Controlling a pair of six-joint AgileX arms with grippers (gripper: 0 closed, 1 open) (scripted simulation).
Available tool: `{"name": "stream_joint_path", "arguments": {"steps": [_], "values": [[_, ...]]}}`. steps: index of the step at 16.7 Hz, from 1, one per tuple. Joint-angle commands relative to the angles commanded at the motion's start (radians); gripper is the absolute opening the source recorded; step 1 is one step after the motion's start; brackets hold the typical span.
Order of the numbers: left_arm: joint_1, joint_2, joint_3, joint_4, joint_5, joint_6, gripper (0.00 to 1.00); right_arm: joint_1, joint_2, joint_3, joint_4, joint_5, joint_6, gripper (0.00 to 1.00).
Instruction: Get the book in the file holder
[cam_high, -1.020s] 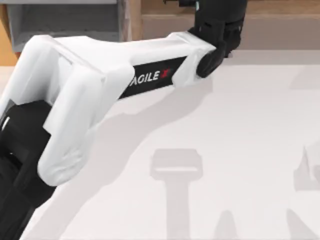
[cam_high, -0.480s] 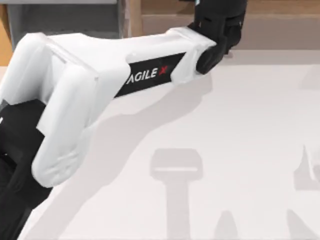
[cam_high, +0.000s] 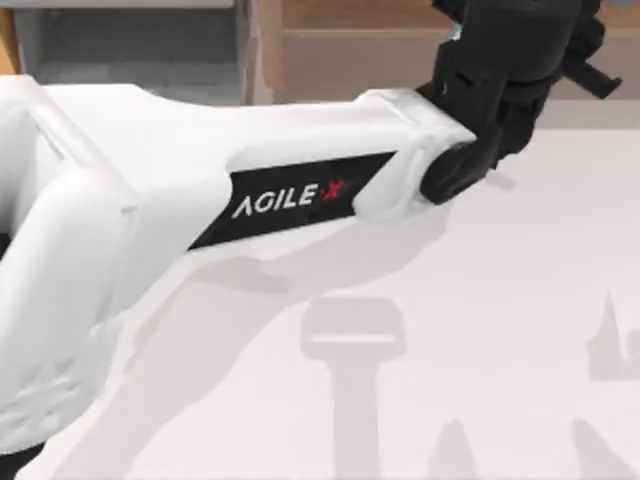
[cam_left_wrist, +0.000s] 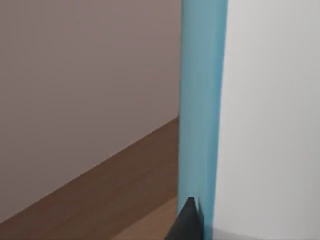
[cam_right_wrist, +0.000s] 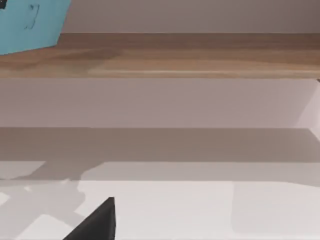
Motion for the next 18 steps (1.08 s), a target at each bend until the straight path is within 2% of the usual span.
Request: {"name": "stream_joint_path", "arguments": {"steps": [6,10,14,18], "values": [[-0.150,-0.218,-0.257,-0.028,0.181,0.309,0.00,0.000,0.000,0.000,0.000,0.000,0.000,1.00],[-0.164,-0.343,-0.452,-0.025,0.271,0.501,0.00,0.000,0.000,0.000,0.000,0.000,0.000,1.00],[-0.070,-0.477,-0.665,0.010,0.317,0.683,0.00,0.000,0.000,0.000,0.000,0.000,0.000,1.00],[0.122,-0.572,-0.869,0.079,0.323,0.858,0.00,0.000,0.000,0.000,0.000,0.000,0.000,1.00]]}}
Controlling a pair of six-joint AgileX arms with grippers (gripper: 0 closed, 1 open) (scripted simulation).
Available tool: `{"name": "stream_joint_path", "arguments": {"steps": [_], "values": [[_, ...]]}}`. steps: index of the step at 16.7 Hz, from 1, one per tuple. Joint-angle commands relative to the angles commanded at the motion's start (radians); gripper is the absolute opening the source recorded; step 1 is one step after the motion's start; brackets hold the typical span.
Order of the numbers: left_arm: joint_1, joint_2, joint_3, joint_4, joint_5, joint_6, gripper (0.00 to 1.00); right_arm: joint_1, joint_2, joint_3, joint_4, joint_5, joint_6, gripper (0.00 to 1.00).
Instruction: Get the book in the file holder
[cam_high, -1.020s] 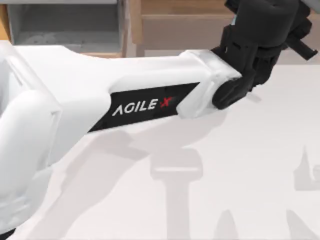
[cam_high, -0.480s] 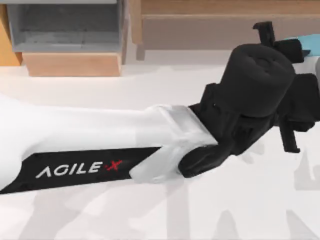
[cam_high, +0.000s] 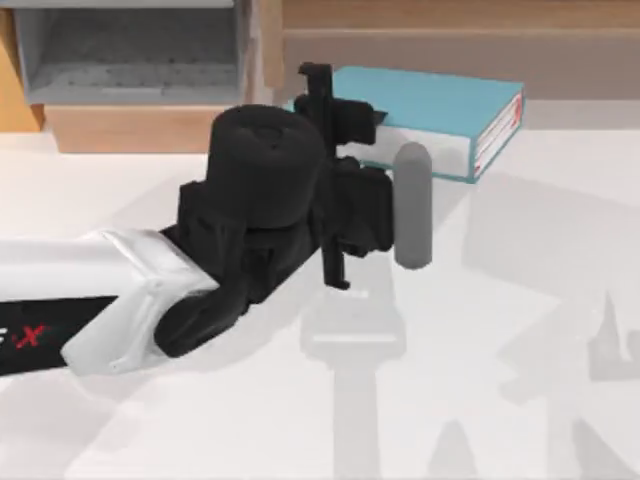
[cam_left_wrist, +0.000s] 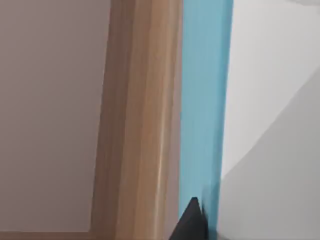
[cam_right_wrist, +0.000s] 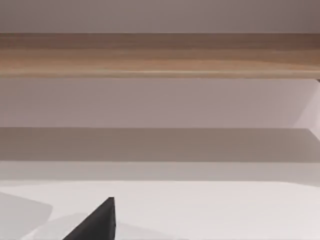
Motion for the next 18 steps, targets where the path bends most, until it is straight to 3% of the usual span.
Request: {"name": "stream_joint_path", "arguments": {"steps": [5,9,12,18], "values": [[0.297,-0.010,-0.148,0.117,-0.011,0.165,0.00,0.000,0.000,0.000,0.000,0.000,0.000,1.00],[0.481,0.067,-0.138,0.219,-0.004,0.243,0.00,0.000,0.000,0.000,0.000,0.000,0.000,1.00],[0.547,0.144,-0.096,0.270,0.015,0.266,0.00,0.000,0.000,0.000,0.000,0.000,0.000,1.00],[0.560,0.169,-0.084,0.280,0.022,0.270,0.00,0.000,0.000,0.000,0.000,0.000,0.000,1.00]]}}
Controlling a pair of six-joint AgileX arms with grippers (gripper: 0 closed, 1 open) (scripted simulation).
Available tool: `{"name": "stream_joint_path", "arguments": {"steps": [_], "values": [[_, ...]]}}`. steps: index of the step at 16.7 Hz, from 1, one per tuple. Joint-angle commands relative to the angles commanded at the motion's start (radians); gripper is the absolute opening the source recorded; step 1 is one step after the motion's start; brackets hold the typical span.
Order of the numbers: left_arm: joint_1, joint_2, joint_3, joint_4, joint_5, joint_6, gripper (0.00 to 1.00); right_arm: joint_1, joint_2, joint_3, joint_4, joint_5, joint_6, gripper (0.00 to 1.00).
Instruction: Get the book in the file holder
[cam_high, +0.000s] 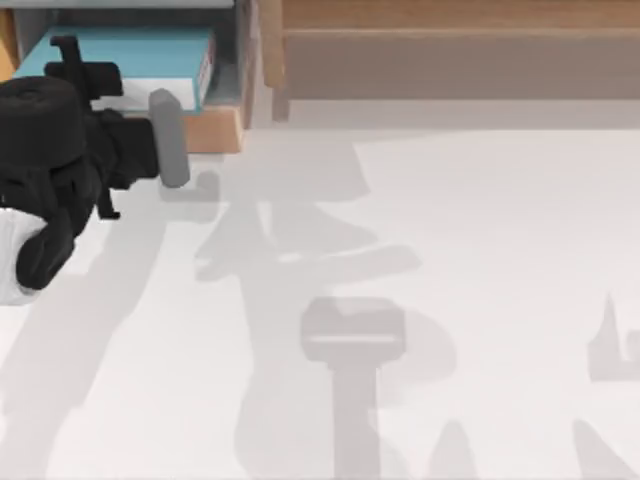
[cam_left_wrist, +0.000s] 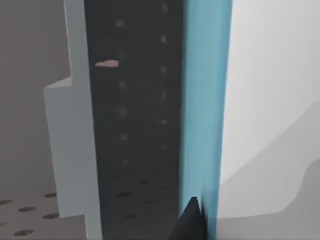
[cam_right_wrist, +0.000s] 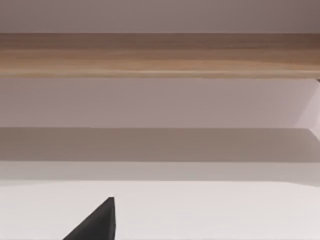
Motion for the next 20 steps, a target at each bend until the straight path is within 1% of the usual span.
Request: {"name": "stream_joint_path", "arguments": {"steps": [3,9,13,20], "values": [[-0.002,0.007,0.011,-0.002,0.001,0.000,0.00,0.000,0.000,0.000,0.000,0.000,0.000,1.00],[0.016,0.098,0.112,-0.011,0.016,0.004,0.00,0.000,0.000,0.000,0.000,0.000,0.000,1.00],[0.016,0.105,0.118,-0.012,0.017,0.004,0.00,0.000,0.000,0.000,0.000,0.000,0.000,1.00],[0.016,0.105,0.118,-0.012,0.017,0.004,0.53,0.000,0.000,0.000,0.000,0.000,0.000,1.00]]}}
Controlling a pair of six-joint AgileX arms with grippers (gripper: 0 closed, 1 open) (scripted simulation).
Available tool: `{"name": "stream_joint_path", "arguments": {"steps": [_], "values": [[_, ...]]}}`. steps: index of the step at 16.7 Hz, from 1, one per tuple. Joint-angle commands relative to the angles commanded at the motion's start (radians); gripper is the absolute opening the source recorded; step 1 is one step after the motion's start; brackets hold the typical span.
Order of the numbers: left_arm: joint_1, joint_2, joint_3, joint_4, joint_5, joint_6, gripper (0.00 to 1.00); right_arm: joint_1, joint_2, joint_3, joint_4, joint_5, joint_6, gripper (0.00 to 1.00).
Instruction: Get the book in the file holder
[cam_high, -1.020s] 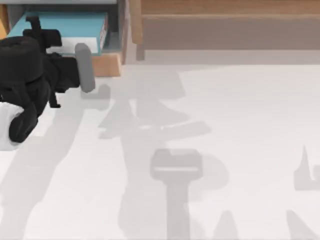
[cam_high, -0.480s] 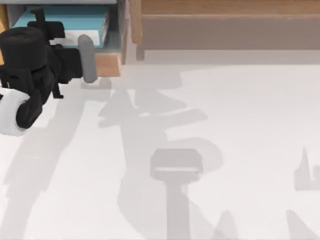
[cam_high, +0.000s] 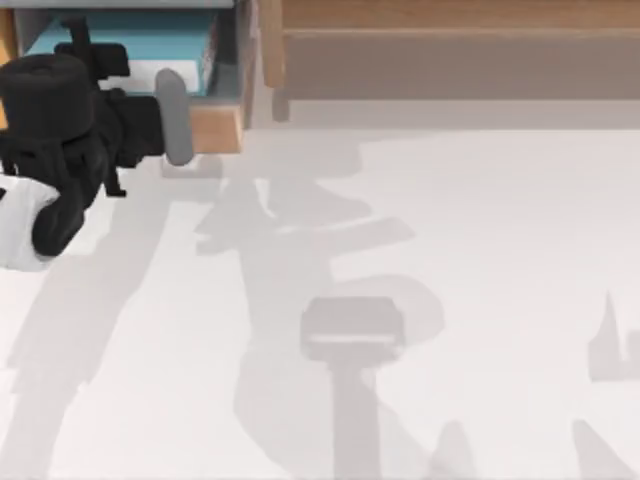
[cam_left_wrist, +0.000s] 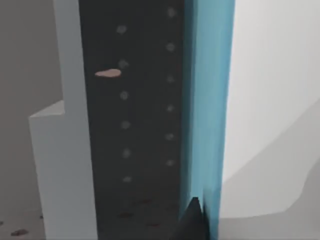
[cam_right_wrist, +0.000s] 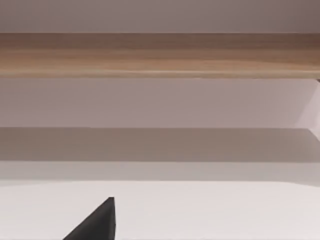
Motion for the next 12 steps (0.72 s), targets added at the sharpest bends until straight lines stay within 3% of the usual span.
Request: {"name": "stream_joint_path", "arguments": {"steps": [6,12], "values": [[0.000,0.000,0.000,0.000,0.000,0.000,0.98,0.000,0.000,0.000,0.000,0.000,0.000,1.00],[0.000,0.000,0.000,0.000,0.000,0.000,1.00,0.000,0.000,0.000,0.000,0.000,0.000,1.00]]}}
